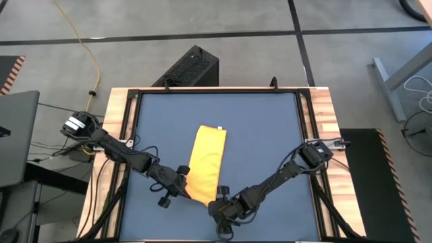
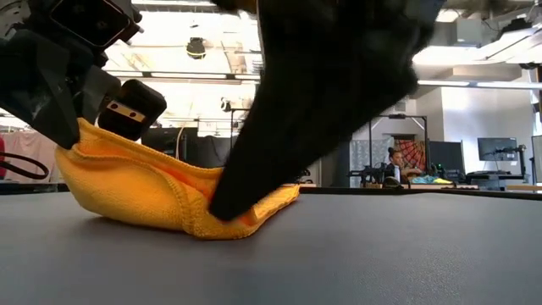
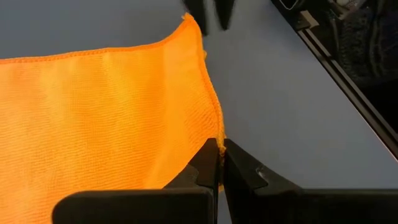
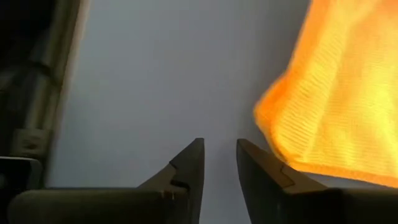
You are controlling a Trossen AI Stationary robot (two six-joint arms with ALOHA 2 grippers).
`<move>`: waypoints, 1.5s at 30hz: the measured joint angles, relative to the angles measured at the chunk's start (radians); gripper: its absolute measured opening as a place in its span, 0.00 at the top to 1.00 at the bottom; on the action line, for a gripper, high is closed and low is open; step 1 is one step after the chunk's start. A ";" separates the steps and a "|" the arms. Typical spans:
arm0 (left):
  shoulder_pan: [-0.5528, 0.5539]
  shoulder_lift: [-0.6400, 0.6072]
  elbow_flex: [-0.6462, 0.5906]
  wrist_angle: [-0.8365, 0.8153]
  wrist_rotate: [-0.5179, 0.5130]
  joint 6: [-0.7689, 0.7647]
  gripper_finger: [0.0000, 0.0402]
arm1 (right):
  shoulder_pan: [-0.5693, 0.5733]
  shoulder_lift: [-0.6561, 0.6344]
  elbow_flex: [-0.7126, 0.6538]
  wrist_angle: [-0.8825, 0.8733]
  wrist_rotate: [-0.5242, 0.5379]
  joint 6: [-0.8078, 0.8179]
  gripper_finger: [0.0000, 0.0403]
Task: Roll towel
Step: Roll the yellow microfiber cloth
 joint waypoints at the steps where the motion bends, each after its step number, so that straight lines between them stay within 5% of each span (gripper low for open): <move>1: 0.000 0.000 0.000 -0.001 0.000 0.000 1.00 | 0.000 0.000 0.000 -0.002 0.010 -0.001 0.71; 33: 0.000 0.000 0.000 -0.005 0.002 0.000 1.00 | -0.045 0.053 0.004 0.084 -0.013 -0.086 0.71; 45: 0.000 0.000 0.000 -0.008 0.002 0.007 1.00 | -0.043 0.052 0.059 -0.029 0.014 -0.089 0.71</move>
